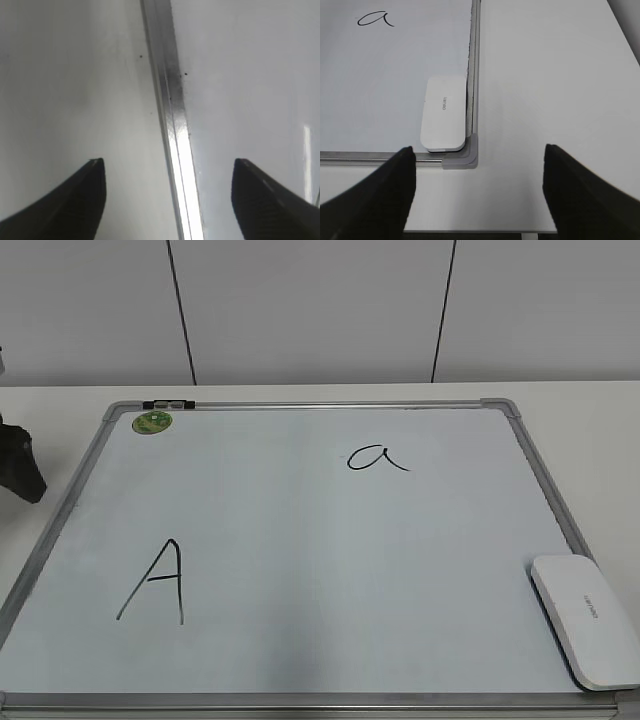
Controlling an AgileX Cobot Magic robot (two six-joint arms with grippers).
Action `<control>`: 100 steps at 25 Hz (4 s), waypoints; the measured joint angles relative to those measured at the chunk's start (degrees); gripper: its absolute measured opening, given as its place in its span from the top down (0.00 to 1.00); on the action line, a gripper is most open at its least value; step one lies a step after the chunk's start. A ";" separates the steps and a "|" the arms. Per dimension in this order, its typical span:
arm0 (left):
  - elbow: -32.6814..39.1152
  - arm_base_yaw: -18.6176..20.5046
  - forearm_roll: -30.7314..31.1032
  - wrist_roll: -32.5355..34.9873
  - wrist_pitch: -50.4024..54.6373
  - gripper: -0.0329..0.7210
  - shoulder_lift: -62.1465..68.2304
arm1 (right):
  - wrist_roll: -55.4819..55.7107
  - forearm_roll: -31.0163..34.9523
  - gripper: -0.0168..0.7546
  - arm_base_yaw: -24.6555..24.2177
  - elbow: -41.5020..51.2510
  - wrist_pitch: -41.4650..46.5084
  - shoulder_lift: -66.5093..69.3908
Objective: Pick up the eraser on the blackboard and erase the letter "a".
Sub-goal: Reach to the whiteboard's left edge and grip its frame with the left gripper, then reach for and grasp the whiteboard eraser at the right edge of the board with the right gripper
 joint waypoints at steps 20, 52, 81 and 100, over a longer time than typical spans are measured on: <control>-9.42 0.00 -2.09 0.45 3.29 0.42 11.45 | 0.00 0.00 0.22 0.00 0.00 0.00 0.00; -14.58 2.92 -9.63 2.86 7.95 0.57 16.92 | 0.00 0.00 0.22 0.00 0.00 0.00 0.00; -15.29 3.14 -11.57 2.89 9.15 0.84 20.21 | 0.00 0.00 0.22 0.00 0.00 0.00 0.00; -15.49 3.26 -10.79 2.89 9.46 0.91 20.21 | 0.00 2.88 0.22 0.00 -2.31 -0.69 0.94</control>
